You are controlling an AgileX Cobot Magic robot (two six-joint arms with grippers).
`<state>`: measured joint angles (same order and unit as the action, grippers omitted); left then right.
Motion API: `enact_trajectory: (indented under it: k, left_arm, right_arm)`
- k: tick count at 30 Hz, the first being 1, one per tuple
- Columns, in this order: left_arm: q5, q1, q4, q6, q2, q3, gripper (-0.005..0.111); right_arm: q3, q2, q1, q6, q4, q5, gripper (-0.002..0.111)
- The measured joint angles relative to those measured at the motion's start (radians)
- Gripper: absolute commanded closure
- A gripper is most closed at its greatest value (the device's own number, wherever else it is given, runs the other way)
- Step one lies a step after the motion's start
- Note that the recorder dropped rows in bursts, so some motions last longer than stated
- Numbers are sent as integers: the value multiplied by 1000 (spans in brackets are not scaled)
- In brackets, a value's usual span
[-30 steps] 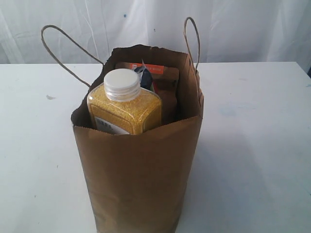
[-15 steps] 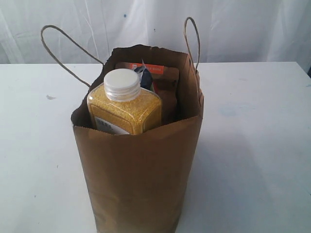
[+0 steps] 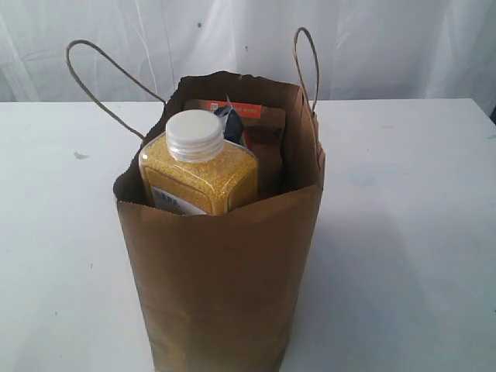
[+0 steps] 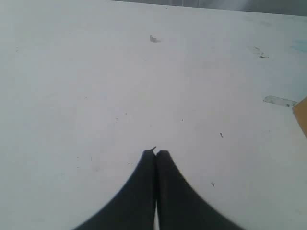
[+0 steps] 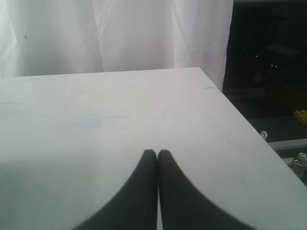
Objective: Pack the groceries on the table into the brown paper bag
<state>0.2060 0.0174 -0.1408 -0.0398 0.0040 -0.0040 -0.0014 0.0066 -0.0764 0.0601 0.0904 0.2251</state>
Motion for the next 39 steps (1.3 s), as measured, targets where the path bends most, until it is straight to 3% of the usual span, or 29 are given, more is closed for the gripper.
enact_trajectory:
  k: [14,39]
  left_arm:
    - [0,16,0,0,0,0,107]
    - [0,-13,0,0,0,0,107]
  right_arm:
    - [0,0,136,0,0,0,108]
    - [0,0,135,0,0,0,108]
